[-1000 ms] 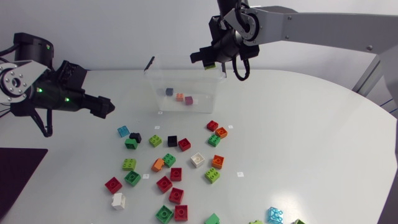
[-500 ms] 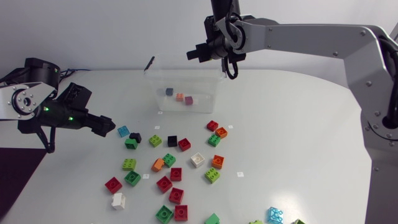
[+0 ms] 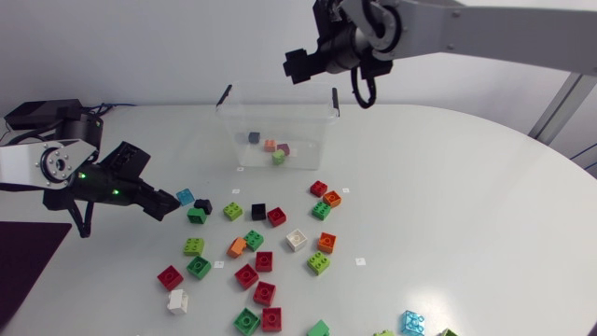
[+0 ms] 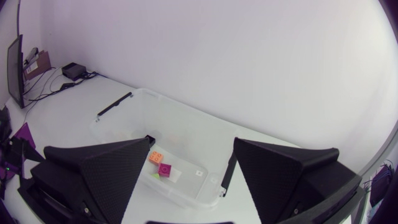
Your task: Place the duplo bricks in the container
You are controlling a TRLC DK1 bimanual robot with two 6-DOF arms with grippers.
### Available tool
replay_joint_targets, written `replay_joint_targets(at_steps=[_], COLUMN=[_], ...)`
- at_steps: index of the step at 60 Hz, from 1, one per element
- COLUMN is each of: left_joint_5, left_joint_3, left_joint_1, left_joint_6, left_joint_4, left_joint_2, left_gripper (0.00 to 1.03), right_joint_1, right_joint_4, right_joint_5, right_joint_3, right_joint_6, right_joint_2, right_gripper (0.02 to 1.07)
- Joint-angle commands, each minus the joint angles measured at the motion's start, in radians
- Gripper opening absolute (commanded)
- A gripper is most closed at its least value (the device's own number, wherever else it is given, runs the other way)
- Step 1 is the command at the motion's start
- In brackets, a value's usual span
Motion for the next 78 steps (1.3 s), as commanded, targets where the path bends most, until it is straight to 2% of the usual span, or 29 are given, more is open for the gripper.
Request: replay_joint_targets(at_steps=[1, 7, 13, 23, 35, 49, 55, 58, 59, 61, 63, 69, 71, 78], left_joint_5=[0.037, 0.073, 0.082, 0.085, 0.082, 0.083, 0.083, 0.083, 0.083, 0.083, 0.083, 0.102, 0.14, 0.162], left_joint_3=[0.032, 0.107, 0.248, 0.323, 0.389, 0.421, 0.443, 0.451, 0.451, 0.451, 0.451, 0.455, 0.472, 0.526], left_joint_1=[0.013, 0.013, 0.027, 0.036, 0.039, 0.036, 0.036, 0.034, 0.034, 0.033, 0.031, 0.036, 0.044, 0.054], left_joint_6=[0.067, 0.172, 0.256, 0.333, 0.383, 0.417, 0.419, 0.419, 0.419, 0.422, 0.425, 0.448, 0.506, 0.561], left_joint_4=[0.003, -0.03, -0.146, -0.149, -0.198, -0.206, -0.207, -0.207, -0.206, -0.207, -0.206, -0.235, -0.3, -0.433], left_joint_2=[0.05, 0.126, 0.248, 0.332, 0.407, 0.479, 0.501, 0.508, 0.508, 0.511, 0.511, 0.511, 0.516, 0.547], left_gripper=[0.97, 0.96, 0.93, 0.91, 0.91, 0.81, 0.69, 0.56, 0.54, 0.42, 0.34, 0.29, 0.24, 0.2], right_joint_1=[0.016, 0.023, 0.032, 0.062, 0.075, 0.094, 0.108, 0.114, 0.115, 0.117, 0.118, 0.109, 0.1, 0.077], right_joint_4=[-0.018, -0.016, -0.035, -0.036, -0.036, -0.024, -0.005, 0.008, 0.01, 0.018, 0.03, 0.062, 0.073, 0.087], right_joint_5=[-0.01, -0.024, -0.07, -0.076, -0.097, -0.122, -0.125, -0.125, -0.125, -0.125, -0.125, -0.125, -0.125, -0.116], right_joint_3=[-0.111, -0.233, -0.351, -0.513, -0.641, -0.749, -0.786, -0.805, -0.809, -0.818, -0.827, -0.832, -0.825, -0.793], right_joint_6=[-0.034, -0.051, -0.071, -0.117, -0.117, -0.117, -0.121, -0.126, -0.127, -0.127, -0.129, -0.137, -0.135, -0.107], right_joint_2=[-0.114, -0.218, -0.318, -0.447, -0.507, -0.528, -0.513, -0.504, -0.501, -0.491, -0.482, -0.424, -0.395, -0.32], right_gripper=[1.03, 1.03, 1.03, 1.02, 1.02, 1.02, 1.02, 1.02, 1.02, 1.02, 1.02, 1.02, 1.02, 1.02])
